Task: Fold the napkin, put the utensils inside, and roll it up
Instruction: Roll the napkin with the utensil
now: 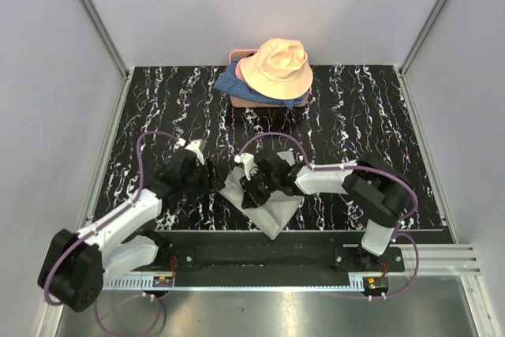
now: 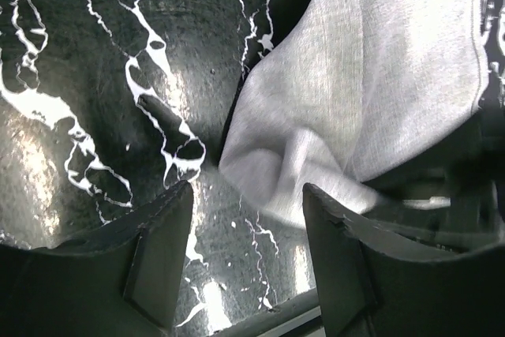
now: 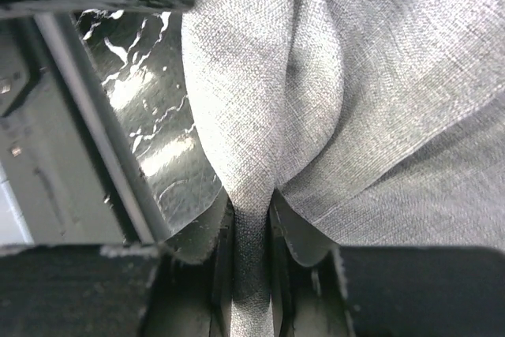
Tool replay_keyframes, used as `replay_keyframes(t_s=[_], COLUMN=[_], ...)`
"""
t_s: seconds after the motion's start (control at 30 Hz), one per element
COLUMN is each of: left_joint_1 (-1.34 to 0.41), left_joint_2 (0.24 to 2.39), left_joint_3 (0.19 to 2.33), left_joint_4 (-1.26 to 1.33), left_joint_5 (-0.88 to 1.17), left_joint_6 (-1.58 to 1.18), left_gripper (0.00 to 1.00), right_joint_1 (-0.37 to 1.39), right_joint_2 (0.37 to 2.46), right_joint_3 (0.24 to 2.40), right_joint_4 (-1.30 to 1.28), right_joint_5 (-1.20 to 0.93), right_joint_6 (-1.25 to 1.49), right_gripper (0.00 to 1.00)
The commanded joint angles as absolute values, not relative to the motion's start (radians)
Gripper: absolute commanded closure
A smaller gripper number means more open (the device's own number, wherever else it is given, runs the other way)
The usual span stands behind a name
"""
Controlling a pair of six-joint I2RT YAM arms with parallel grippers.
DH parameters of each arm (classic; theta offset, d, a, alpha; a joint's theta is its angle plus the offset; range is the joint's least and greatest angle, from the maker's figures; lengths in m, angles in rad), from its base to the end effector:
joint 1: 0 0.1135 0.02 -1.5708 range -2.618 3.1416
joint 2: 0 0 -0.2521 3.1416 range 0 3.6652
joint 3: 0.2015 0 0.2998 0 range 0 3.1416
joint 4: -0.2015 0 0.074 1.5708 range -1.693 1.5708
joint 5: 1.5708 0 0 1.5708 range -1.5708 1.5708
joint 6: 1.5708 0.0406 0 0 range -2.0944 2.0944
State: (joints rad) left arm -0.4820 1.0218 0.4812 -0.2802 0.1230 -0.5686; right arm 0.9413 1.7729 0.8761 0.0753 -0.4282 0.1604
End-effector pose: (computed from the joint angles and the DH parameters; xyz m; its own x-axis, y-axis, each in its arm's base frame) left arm 0.2184 -0.1199 0.1452 -0.8339 -0.1668 -0.5261 0.1010 0.8910 -0.4427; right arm 0.2080 0.3142 0.0872 -0.5696 -0.5352 -0.6238 -0.8214 0.3976 0.4089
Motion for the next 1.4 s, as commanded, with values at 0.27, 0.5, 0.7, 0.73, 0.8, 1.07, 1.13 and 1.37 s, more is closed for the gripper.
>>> replay_keyframes(t_s=[0.27,0.5,0.7,0.73,0.8,1.07,1.13,1.37], left_joint_1=[-0.476,-0.476,-0.476,-0.476,-0.476,-0.477,-0.476,-0.476], left_joint_2=[0.903,1.037,1.149,1.161,1.193,1.279,1.302,1.327], left_joint_3=[0.353,0.383,0.377,0.374,0.367,0.345,0.336,0.359], left_joint_4=[0.04,0.129,0.199,0.207,0.238,0.331,0.357,0.302], left_joint_5=[0.172,0.21,0.279,0.285,0.296,0.342,0.363,0.373], left_joint_6=[-0.577,-0.538,-0.546,-0.546,-0.551,-0.564,-0.574,-0.56], left_gripper=[0.39,0.26,0.31,0.32,0.35,0.53,0.64,1.0], right_joint_1=[0.792,0.75,0.727,0.727,0.724,0.716,0.713,0.701], right_joint_2=[1.907,1.974,1.993,1.996,2.0,2.02,2.022,1.988], right_joint_3=[0.897,0.925,0.94,0.943,0.945,0.959,0.966,1.009], right_joint_4=[0.037,0.038,0.037,0.037,0.037,0.028,0.023,-0.052], right_joint_5=[-0.877,-0.977,-0.997,-0.999,-1.003,-1.005,-1.003,-0.93], right_joint_6=[0.135,0.132,0.133,0.133,0.133,0.129,0.127,0.115], right_gripper=[0.82,0.83,0.82,0.82,0.82,0.81,0.8,0.69])
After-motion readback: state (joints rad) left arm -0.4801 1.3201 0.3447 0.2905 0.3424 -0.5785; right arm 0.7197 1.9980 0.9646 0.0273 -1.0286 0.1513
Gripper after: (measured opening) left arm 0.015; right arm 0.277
